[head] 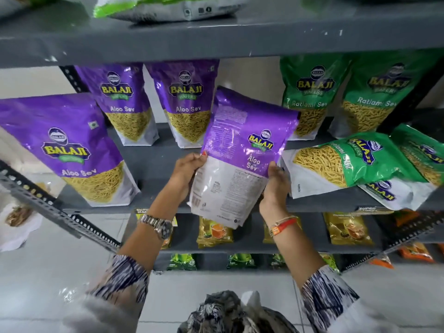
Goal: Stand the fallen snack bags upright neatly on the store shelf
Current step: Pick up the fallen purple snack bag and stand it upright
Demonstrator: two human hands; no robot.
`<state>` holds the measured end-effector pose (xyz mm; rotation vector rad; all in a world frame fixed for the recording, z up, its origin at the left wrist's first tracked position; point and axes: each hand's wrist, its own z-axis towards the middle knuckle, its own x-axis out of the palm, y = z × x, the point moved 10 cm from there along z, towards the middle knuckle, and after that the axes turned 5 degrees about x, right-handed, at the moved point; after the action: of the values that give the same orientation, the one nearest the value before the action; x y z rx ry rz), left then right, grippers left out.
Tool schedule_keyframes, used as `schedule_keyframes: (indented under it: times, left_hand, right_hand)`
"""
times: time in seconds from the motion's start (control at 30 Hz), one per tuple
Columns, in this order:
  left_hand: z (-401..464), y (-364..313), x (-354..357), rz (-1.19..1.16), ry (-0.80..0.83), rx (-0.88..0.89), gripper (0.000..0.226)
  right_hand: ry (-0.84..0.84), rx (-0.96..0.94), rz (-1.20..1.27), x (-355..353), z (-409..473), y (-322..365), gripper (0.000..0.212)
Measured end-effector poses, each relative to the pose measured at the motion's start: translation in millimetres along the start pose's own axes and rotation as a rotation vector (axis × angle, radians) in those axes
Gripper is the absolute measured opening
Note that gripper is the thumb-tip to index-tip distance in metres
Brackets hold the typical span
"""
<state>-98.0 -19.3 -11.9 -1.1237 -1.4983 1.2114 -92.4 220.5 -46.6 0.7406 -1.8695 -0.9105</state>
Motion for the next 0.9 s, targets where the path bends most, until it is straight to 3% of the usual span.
schedule_keyframes:
  times: [0.17,0.33,0.43,0.53,0.63,0.7,0.8,0.9]
  left_hand:
    - [-37,-9,13,-0.075,0.062,0.106,0.018]
    - [-65,-23,27,-0.136,0.164,0.196,0.028]
    - [-67,-16,21,-0.084,0.019,0.192,0.023]
    - [-73,-28,5,0.125,-0.249,0.285,0.013]
    - [-104,-74,7,0.180,-0.509,0.492,0.035]
    - [-116,-104,34,0.209,-0.481,0.587,0.036]
    - [-109,-117,77,0.328,-0.373,0.476,0.053]
    - [-99,-121,101,0.656,-0.358,0.423,0.066]
  right_hand:
    - [0.087,-0.129,-0.045,-5,-16,43,0.027]
    - [0.127,-0.130,-0.002,-15,-33,62,0.023]
    - [0.143,-0.140,0.003,-19,-42,68,0.021]
    - [0.143,-0.185,-0.051,-14,-50,75,0.023]
    - [0.167,-0.257,-0.177,-7,-59,74,0.018]
    - [0.177,-0.322,-0.238,-6,-65,71,0.018]
    - [0.167,-0.405,-0.301,-9,-75,73,0.014]
    - [0.181,-0.481,-0.391,-6,-91,69,0.009]
